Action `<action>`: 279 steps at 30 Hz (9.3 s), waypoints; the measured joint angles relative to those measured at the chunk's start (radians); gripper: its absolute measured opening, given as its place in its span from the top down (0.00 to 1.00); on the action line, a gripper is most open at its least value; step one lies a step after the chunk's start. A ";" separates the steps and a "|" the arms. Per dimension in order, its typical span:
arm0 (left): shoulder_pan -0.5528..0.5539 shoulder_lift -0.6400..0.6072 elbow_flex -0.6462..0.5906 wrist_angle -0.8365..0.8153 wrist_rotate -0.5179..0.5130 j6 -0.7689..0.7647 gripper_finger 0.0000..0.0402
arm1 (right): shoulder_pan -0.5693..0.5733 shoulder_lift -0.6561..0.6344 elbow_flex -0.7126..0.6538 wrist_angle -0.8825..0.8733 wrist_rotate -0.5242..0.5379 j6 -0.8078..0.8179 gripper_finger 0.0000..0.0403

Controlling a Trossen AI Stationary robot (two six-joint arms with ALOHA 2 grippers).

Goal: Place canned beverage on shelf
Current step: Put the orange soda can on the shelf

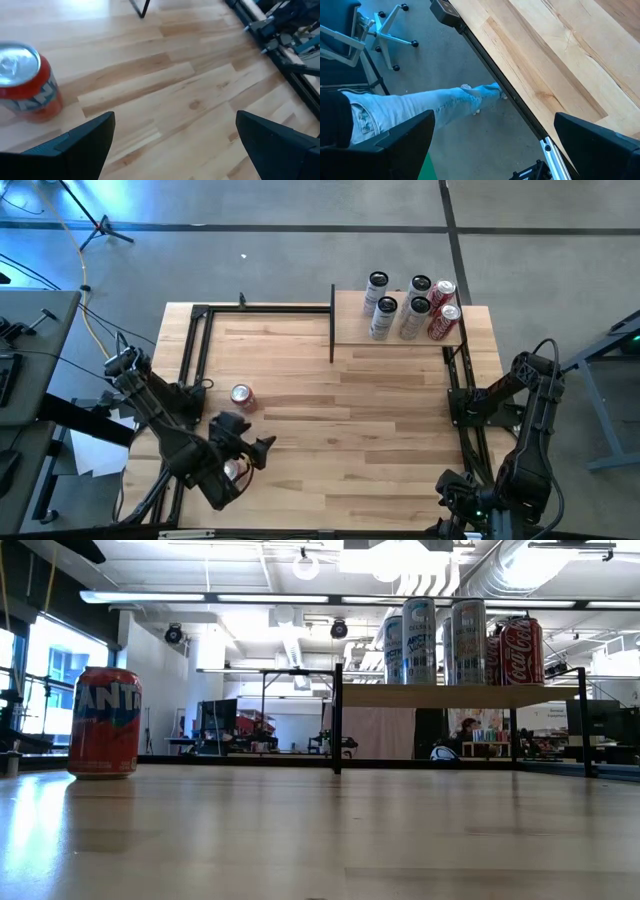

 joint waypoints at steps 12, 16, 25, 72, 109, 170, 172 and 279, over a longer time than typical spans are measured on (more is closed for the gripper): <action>-0.008 0.002 0.000 -0.014 0.018 0.020 0.02 | 0.000 0.000 0.000 0.000 0.000 0.000 0.01; 0.001 0.003 0.000 -0.001 0.046 0.027 0.02 | 0.000 0.000 0.000 0.000 0.000 0.000 0.01; -0.005 0.003 0.000 0.018 0.044 0.111 0.02 | 0.000 0.000 0.000 0.000 0.000 0.000 0.01; -0.016 0.013 0.000 0.000 0.009 -0.052 0.02 | 0.000 0.000 0.000 0.000 0.000 0.000 0.01; -0.034 0.014 0.000 -0.026 -0.053 -0.079 0.02 | 0.000 0.000 0.000 0.000 0.000 0.000 0.01; 0.184 -0.118 -0.344 0.137 0.019 -0.210 0.01 | 0.000 0.000 0.000 0.000 0.000 0.000 0.01; 0.170 -0.118 -0.364 0.176 0.001 -0.214 0.01 | 0.000 0.000 0.000 0.000 0.000 0.000 0.01; 0.448 -0.308 -0.293 0.110 0.057 0.596 0.32 | 0.000 0.000 0.000 0.000 0.000 0.000 0.01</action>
